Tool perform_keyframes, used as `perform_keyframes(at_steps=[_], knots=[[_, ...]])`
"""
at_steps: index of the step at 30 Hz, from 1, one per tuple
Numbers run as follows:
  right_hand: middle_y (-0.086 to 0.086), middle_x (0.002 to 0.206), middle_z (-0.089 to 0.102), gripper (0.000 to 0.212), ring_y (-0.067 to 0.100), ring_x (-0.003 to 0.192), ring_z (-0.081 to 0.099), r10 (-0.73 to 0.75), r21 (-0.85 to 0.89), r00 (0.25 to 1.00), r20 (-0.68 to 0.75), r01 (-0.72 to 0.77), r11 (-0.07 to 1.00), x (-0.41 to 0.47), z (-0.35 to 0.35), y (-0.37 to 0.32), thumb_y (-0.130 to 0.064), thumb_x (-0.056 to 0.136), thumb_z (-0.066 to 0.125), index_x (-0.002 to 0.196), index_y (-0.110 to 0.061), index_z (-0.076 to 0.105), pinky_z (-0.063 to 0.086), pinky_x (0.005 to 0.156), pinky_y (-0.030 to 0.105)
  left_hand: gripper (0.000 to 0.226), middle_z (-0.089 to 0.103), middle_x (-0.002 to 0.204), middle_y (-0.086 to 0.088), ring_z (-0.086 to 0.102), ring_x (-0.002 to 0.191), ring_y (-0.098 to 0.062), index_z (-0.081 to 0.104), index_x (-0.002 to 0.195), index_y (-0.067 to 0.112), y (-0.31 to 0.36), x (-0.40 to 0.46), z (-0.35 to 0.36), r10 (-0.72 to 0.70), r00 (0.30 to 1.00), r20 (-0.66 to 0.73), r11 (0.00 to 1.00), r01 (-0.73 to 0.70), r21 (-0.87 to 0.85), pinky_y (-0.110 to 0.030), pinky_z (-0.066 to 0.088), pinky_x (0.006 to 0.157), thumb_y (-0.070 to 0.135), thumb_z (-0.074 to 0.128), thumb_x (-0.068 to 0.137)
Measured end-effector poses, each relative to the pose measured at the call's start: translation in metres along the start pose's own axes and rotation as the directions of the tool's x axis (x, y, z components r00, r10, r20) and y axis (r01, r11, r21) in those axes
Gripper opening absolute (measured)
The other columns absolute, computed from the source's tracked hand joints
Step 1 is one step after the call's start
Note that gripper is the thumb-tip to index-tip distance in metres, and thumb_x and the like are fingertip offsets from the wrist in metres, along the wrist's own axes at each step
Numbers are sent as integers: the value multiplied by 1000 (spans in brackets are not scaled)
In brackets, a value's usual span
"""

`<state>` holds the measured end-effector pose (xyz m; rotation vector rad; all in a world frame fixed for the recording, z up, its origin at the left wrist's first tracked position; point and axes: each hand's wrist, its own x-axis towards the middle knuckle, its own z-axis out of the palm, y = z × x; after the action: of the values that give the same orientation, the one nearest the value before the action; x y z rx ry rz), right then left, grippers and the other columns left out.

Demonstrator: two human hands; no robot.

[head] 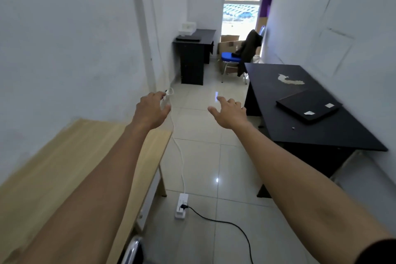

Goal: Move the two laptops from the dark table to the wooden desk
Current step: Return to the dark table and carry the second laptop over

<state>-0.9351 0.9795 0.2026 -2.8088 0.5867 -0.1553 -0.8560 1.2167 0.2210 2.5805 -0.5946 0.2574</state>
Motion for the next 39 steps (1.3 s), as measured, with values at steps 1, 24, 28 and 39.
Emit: perform_keyframes(at_steps=[1, 24, 28, 39], knots=[[15, 150, 43, 67, 36, 135, 39, 20, -3, 1000, 0, -20, 1000, 6, -2, 12, -62, 102, 34, 157, -25, 29, 31, 108, 49, 49, 55, 134, -11, 49, 124, -33, 47, 139, 15, 10, 12, 9, 16, 1000, 8, 1000, -16, -12, -48, 43, 99, 37, 52, 96], [18, 156, 36, 70, 38, 143, 31, 396, 8, 918, 31, -396, 918, 225, -8, 192, -61, 102, 35, 159, -23, 23, 26, 115, 53, 49, 57, 133, -6, 51, 122, -27, 46, 141, 16, 112, 295, 213, 279, 937, 212, 957, -251, -147, -47, 43, 103, 37, 53, 96], [18, 157, 36, 70, 39, 143, 31, 419, 4, 908, -3, -418, 908, 276, -12, 201, -61, 102, 35, 159, -23, 23, 26, 115, 54, 53, 51, 141, -8, 46, 129, -29, 43, 144, 17, 120, 346, 236, 318, 923, 219, 948, -302, -103, -46, 41, 105, 37, 53, 96], [19, 157, 35, 70, 40, 144, 31, 422, 2, 902, -90, -424, 906, 424, -31, 244, -61, 102, 33, 160, -23, 23, 25, 115, 55, 55, 47, 147, -8, 43, 135, -28, 41, 146, 17, 158, 492, 278, 389, 906, 169, 921, -380, -84, -45, 38, 110, 36, 53, 96]])
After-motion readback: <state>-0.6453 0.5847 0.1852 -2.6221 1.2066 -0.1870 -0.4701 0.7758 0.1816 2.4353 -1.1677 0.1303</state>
